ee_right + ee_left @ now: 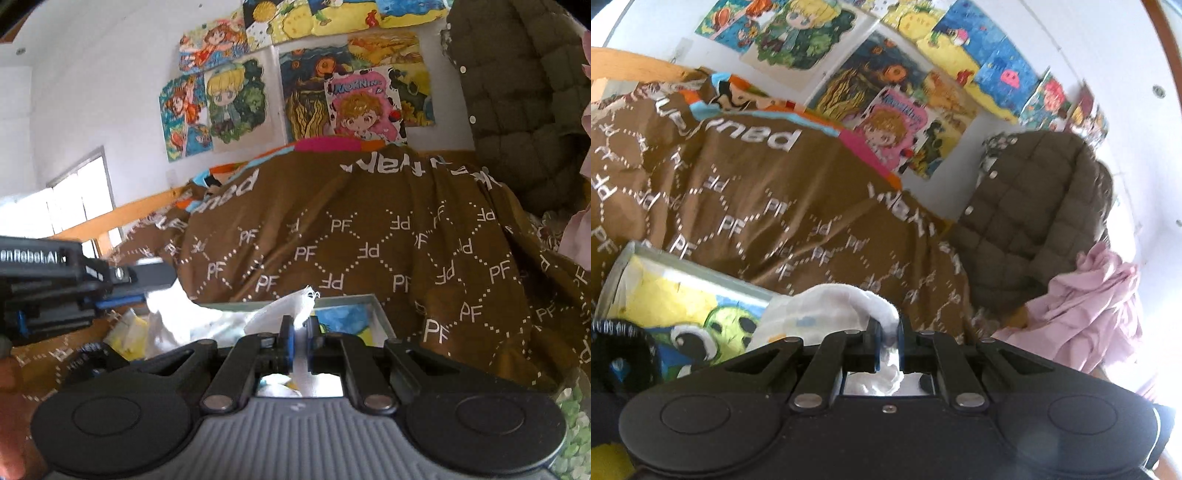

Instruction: Organize soft objects

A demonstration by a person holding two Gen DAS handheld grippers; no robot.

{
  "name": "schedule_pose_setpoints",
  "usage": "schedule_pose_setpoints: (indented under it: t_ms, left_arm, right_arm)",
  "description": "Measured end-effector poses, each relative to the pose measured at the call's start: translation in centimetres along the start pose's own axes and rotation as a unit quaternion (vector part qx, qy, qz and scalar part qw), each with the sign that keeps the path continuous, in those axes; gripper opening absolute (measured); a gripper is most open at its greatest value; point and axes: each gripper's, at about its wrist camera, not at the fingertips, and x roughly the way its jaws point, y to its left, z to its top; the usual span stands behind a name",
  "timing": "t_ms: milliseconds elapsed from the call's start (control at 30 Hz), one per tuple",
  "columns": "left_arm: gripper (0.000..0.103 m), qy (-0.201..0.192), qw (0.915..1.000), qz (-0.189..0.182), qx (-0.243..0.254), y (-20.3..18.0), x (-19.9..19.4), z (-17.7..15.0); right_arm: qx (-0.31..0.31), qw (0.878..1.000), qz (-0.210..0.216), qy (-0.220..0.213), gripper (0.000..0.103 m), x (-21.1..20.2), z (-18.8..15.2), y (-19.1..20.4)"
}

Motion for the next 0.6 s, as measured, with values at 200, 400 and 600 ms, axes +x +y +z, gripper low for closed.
schedule_pose_setpoints:
  t_ms: [200,400,600]
  left_arm:
    - [0.008,0.021,0.9991,0.036,0.006,1.9,0.9,-1.4]
    - [0.009,0.043,0.9964,0.069,0.023,2.9,1.7,-2.4]
    - [0.009,0.053,0.9951,0.081,0.021,3.7,2.1,-3.0]
  right_arm:
    - [-0.007,1.000,-0.008,0.020,0.007,1.6,-0.5,0.0]
    - [-0.026,0.999,-0.027,0.032,0.007,2.6,-0.6,0.4]
    - [-0.036,0.998,-0.037,0.040,0.008,3.4,-0.9,0.6]
